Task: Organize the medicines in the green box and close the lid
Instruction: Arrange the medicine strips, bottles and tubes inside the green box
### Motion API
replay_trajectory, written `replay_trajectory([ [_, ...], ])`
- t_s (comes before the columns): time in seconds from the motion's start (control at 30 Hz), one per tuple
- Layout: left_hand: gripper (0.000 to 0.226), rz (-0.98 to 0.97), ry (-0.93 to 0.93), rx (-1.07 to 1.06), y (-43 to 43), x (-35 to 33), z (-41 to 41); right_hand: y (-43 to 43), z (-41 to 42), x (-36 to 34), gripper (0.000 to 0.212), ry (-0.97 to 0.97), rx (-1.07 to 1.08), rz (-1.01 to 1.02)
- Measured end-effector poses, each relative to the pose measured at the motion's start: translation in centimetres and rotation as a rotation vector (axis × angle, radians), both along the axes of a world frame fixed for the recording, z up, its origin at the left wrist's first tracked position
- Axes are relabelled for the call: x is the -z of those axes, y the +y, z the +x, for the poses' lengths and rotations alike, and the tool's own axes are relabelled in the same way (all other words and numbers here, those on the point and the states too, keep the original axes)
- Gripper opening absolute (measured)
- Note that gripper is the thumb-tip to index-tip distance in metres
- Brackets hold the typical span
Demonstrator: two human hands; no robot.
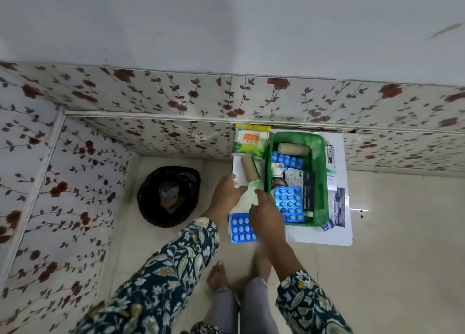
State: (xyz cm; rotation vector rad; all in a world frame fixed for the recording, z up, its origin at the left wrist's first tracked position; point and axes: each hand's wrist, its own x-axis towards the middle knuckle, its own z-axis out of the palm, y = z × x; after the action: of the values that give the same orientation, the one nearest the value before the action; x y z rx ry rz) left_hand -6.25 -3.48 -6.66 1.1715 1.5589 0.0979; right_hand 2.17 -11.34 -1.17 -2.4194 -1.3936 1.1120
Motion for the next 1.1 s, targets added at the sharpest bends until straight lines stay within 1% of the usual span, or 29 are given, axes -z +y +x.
replay_trajectory([
  [0.07, 0.060, 0.001, 0.025, 0.014, 1.9, -0.2, 1.8, 1.1, 0.6, -0.2, 0.043, -0.038, 0.003, 0.025],
  [0.13, 0.052, 0.024, 0.052, 0.036, 3.2, -0.7, 3.3, 1.8, 1.3, -0.3, 0.042, -0.037, 0.021, 0.046],
  [0.23, 0.048, 0.026, 0.138, 0.099, 4.5, -0.8, 4.7, 2.1, 2.0, -0.1, 0.042, -0.015, 0.030, 0.058],
  [0.33, 0.047, -0.016, 0.139, 0.072, 5.0, 0.0, 5.1, 2.0, 1.9, 0.2, 0.041, -0.031, 0.001, 0.032],
  [0.43, 0.046, -0.107, 0.064, -0.061, 5.4, 0.0, 4.7, 2.1, 1.1, 0.6, 0.037, -0.060, -0.048, -0.044],
  [0.53, 0.041, -0.146, -0.053, -0.115, 5.7, -1.0, 3.5, 2.7, -0.2, 1.6, 0.036, -0.071, -0.039, -0.161],
  [0.6, 0.032, -0.164, -0.115, -0.143, 6.0, -1.9, 2.5, 3.4, -1.1, 2.9, 0.042, -0.068, 0.027, -0.210],
  [0.67, 0.036, -0.173, -0.163, -0.184, 6.2, -2.9, 1.2, 3.9, -1.9, 4.1, 0.055, -0.098, 0.059, -0.217],
  [0.73, 0.044, -0.174, -0.191, -0.205, 6.4, -3.5, 0.0, 4.1, -2.4, 4.9, 0.057, -0.085, 0.085, -0.191],
  [0.87, 0.044, -0.142, -0.174, -0.212, 5.8, -4.8, -1.7, 4.8, -1.9, 4.4, 0.054, -0.155, 0.055, -0.159],
  [0.97, 0.043, -0.112, -0.153, -0.250, 4.9, -6.2, -1.9, 5.0, -1.4, 1.8, 0.051, -0.049, 0.106, -0.128],
  [1.0, 0.040, -0.102, -0.157, -0.259, 4.5, -6.9, -1.7, 4.9, -0.9, 0.6, 0.051, -0.023, 0.128, -0.103],
  [1.07, 0.029, -0.086, -0.189, -0.266, 4.0, -8.0, -0.8, 4.2, 0.7, -1.3, 0.049, 0.034, 0.215, -0.039],
  [1.1, 0.030, -0.082, -0.206, -0.256, 3.8, -8.7, 0.0, 3.8, 2.2, -2.4, 0.050, 0.050, 0.282, -0.003],
])
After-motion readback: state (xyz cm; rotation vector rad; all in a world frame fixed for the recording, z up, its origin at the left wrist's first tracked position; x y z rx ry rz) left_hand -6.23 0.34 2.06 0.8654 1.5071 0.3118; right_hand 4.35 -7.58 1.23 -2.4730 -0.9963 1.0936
